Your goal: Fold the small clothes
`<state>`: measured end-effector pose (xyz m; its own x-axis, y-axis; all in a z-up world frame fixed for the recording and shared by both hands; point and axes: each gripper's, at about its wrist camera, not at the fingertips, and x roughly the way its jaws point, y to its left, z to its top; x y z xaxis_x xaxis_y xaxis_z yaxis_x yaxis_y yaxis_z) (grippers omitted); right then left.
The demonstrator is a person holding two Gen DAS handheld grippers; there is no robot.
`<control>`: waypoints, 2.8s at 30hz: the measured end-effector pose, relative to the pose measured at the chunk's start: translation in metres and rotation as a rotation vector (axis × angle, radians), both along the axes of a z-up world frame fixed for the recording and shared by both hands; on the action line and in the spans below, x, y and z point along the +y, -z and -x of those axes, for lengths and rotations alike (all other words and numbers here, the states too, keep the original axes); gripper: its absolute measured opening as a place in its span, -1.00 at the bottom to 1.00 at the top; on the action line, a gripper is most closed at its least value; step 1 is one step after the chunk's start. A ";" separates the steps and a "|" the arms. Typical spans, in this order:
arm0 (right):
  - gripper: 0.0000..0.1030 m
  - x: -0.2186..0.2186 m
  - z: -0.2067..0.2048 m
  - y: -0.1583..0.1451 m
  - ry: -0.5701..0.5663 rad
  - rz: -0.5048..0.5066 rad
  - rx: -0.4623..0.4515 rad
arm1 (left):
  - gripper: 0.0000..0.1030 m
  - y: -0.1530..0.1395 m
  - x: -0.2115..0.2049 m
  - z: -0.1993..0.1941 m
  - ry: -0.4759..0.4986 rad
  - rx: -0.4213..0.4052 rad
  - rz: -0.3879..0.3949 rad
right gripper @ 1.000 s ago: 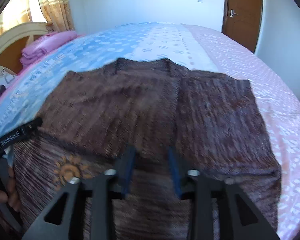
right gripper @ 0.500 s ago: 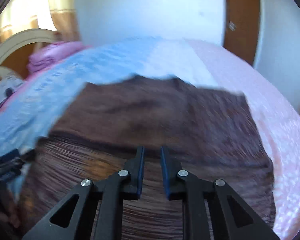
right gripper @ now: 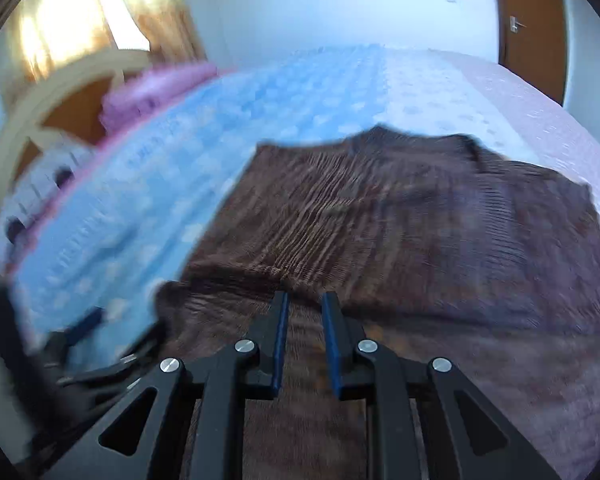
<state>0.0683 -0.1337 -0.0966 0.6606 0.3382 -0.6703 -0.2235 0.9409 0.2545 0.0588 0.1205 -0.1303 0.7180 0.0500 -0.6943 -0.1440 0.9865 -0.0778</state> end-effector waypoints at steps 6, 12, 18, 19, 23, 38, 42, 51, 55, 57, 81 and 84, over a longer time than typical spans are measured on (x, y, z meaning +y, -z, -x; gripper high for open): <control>0.07 -0.075 0.093 -0.033 0.140 0.033 -0.101 | 1.00 -0.002 0.002 0.003 0.016 0.018 0.022; 0.10 -0.146 0.187 -0.042 0.287 0.091 -0.105 | 0.92 -0.022 0.005 0.039 0.187 -0.025 0.016; 0.10 -0.174 0.216 -0.049 0.351 0.131 -0.111 | 0.93 -0.071 0.029 0.112 0.340 -0.186 0.025; 0.10 -0.176 0.215 -0.052 0.353 0.127 -0.103 | 0.93 -0.078 0.034 0.121 0.356 -0.207 0.039; 0.10 -0.176 0.223 -0.065 0.356 0.161 -0.141 | 0.98 -0.113 0.064 0.158 0.498 -0.293 0.191; 0.10 -0.175 0.235 0.019 0.418 0.158 0.247 | 1.00 -0.036 0.032 0.187 0.696 0.004 0.334; 0.10 -0.156 0.240 0.021 0.388 0.235 0.251 | 0.99 -0.019 0.015 0.191 0.711 0.044 0.302; -0.57 -0.144 0.235 0.051 0.309 0.171 0.365 | 0.70 0.009 0.021 0.192 0.667 0.165 0.439; -0.83 -0.157 0.240 0.050 0.321 0.077 0.371 | 0.28 0.015 0.015 0.193 0.700 0.208 0.456; -0.85 -0.161 0.241 0.046 0.318 0.028 0.355 | -0.10 0.019 0.011 0.193 0.701 0.228 0.420; -0.94 -0.201 0.123 -0.029 0.334 -0.218 0.072 | -0.83 -0.040 0.000 0.064 0.592 0.079 0.457; -0.94 -0.213 0.103 -0.020 0.395 -0.209 0.083 | -0.82 -0.036 -0.001 0.036 0.547 0.121 0.453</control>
